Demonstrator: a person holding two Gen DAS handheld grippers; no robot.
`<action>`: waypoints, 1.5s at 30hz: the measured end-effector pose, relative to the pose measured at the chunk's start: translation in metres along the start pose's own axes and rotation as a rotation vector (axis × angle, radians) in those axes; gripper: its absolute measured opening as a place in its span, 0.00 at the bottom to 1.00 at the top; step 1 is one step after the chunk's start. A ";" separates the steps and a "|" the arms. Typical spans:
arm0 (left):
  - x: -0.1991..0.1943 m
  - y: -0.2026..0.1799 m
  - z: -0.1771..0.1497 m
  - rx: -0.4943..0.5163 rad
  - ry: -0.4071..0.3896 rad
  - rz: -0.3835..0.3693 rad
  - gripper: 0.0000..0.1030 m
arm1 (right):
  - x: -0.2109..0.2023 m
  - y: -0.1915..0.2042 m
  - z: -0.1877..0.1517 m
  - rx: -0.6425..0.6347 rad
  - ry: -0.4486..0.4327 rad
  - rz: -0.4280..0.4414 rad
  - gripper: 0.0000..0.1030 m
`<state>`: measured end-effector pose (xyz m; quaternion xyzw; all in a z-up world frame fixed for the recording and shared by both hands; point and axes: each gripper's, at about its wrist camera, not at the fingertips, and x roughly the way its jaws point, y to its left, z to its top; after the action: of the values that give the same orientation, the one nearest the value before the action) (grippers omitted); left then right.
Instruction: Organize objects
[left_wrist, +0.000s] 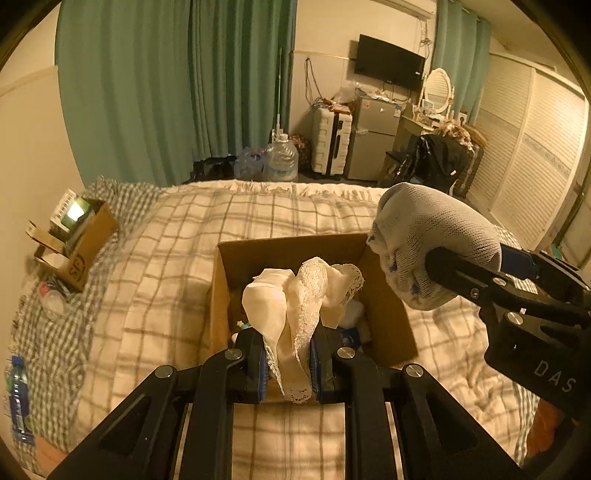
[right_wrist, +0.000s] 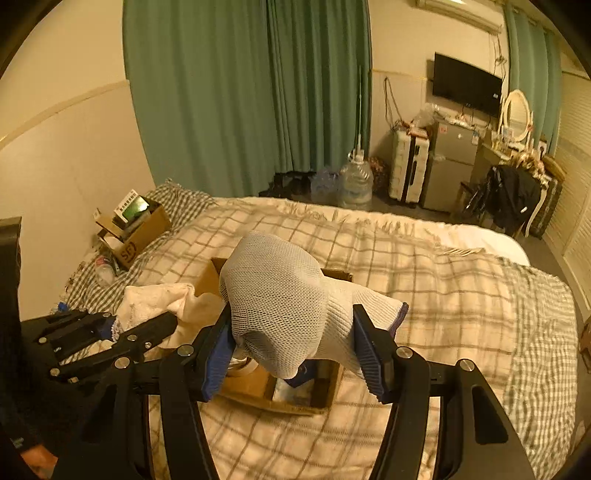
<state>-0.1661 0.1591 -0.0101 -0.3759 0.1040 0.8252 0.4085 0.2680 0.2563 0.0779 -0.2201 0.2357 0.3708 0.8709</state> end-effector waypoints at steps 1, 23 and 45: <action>0.008 0.001 0.001 -0.003 0.006 0.000 0.17 | 0.008 -0.001 0.000 0.000 0.008 0.002 0.55; 0.105 0.004 -0.007 0.041 0.081 -0.047 0.25 | 0.119 -0.022 -0.006 0.055 0.094 0.018 0.60; -0.057 0.007 0.036 0.040 -0.141 -0.020 1.00 | -0.050 -0.025 0.044 0.101 -0.133 -0.027 1.00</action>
<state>-0.1689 0.1378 0.0548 -0.3095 0.0875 0.8433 0.4306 0.2666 0.2384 0.1465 -0.1540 0.1926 0.3607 0.8995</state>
